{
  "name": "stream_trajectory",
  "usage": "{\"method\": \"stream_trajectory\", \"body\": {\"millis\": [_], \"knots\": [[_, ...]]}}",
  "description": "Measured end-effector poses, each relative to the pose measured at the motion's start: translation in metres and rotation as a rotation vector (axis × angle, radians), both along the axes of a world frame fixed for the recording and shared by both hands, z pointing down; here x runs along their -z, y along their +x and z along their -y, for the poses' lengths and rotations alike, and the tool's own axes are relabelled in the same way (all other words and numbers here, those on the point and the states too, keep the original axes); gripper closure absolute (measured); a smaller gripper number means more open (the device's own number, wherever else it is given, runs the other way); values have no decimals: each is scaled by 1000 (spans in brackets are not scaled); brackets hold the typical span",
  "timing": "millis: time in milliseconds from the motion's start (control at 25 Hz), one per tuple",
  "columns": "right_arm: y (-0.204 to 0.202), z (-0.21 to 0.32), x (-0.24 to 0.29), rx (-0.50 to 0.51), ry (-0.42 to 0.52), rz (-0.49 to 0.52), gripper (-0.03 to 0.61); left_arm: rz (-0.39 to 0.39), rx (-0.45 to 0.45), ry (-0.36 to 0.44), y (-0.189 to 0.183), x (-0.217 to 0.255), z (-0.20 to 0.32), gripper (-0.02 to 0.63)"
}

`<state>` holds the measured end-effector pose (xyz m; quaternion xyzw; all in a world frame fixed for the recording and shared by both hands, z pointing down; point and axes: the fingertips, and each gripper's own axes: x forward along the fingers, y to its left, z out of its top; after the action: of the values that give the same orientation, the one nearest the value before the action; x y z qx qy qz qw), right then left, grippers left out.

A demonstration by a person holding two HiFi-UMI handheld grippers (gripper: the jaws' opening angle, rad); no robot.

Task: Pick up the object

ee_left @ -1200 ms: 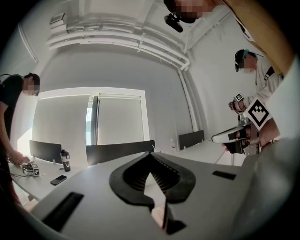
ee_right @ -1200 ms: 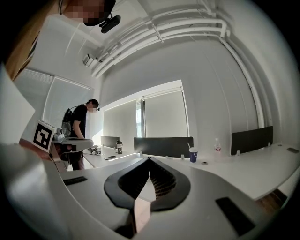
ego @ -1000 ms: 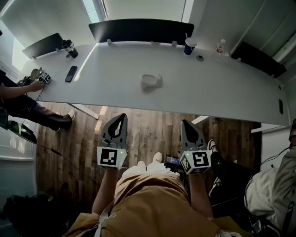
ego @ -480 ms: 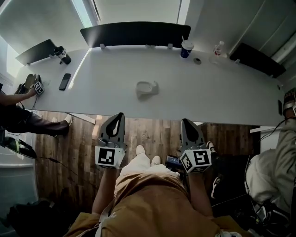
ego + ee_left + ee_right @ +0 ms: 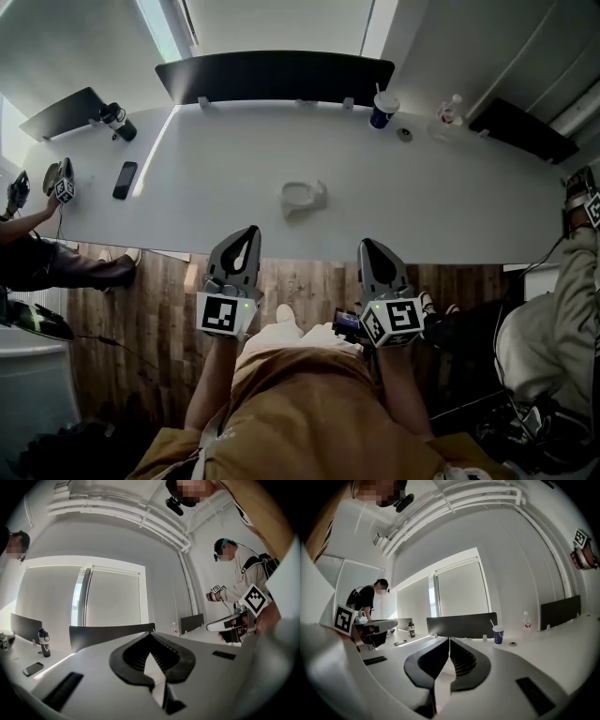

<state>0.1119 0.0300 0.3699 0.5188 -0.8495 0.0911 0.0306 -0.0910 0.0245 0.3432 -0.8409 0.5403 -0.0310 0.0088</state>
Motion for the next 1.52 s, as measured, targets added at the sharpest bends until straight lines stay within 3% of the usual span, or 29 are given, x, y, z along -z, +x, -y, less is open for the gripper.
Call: {"method": "stream_trajectory", "body": {"millis": [280, 480, 880, 1080, 1360, 1520], "knots": [[-9, 36, 9, -33, 51, -21, 569, 5, 41, -37, -20, -11, 31, 607], [-3, 66, 14, -10, 109, 26, 569, 14, 82, -57, -22, -19, 64, 607], [1, 112, 13, 35, 109, 41, 569, 31, 99, -55, -1, -23, 108, 607], [5, 118, 23, 6, 136, 46, 569, 24, 90, -45, 5, -21, 118, 607], [-3, 128, 25, -33, 98, 72, 569, 75, 40, -24, 7, -14, 138, 607], [-5, 131, 22, -56, 42, 155, 569, 82, 24, -43, 5, -20, 142, 607]]}}
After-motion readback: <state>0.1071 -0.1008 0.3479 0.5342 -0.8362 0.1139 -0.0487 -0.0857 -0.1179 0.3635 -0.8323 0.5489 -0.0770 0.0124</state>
